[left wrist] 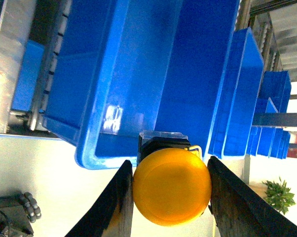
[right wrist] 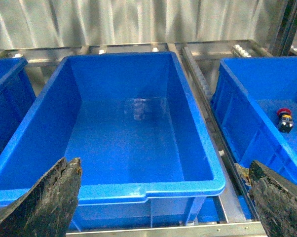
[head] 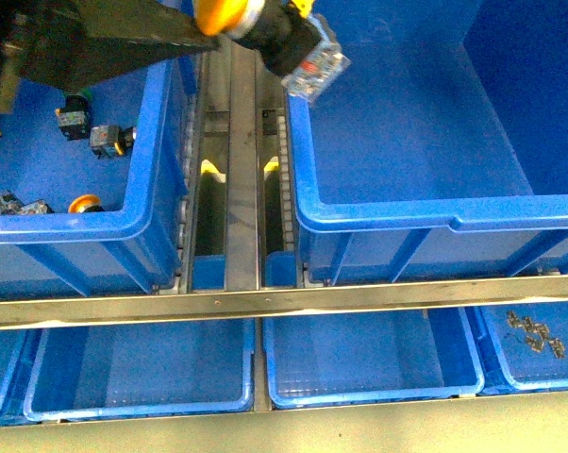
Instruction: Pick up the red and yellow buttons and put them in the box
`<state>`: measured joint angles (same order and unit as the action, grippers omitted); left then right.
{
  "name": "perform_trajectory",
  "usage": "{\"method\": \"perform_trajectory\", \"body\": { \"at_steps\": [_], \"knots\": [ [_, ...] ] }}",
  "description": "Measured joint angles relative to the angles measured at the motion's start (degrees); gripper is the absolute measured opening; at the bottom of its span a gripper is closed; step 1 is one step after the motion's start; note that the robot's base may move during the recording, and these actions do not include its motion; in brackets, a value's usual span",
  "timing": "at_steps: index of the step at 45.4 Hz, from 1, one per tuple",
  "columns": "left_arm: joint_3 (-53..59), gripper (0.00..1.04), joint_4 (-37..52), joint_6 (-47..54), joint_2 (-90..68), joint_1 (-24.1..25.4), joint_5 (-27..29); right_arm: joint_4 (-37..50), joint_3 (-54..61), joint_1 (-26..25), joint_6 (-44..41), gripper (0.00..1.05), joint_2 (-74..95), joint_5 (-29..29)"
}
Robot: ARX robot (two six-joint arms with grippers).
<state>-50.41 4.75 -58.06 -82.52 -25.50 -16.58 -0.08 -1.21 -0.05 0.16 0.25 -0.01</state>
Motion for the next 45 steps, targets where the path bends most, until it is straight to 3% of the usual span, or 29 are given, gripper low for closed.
{"method": "perform_trajectory", "body": {
  "at_steps": [7,22,26,34,45],
  "knots": [
    [-4.1,0.36,0.9,-2.2,-5.9,-6.9,3.9,0.0,0.0,0.0,0.0,0.99,0.0,0.0],
    [-9.5,0.36,0.2,-2.3,-11.6,-9.7,7.6,-0.3,-0.1,0.1,0.1,0.99,0.3,0.3],
    [-10.6,0.36,-0.3,-2.3,-12.0,-9.8,8.6,-10.8,-5.2,5.2,-0.2,0.99,11.6,4.6],
    [-12.1,0.36,-1.6,-2.0,-12.7,-10.2,9.5,3.7,-6.4,15.0,-5.9,0.99,30.4,1.2],
    [-14.1,0.36,-2.6,-1.8,-14.7,-10.7,10.9,24.6,-10.4,20.7,-15.0,0.99,50.8,-1.6]
  ]
}}
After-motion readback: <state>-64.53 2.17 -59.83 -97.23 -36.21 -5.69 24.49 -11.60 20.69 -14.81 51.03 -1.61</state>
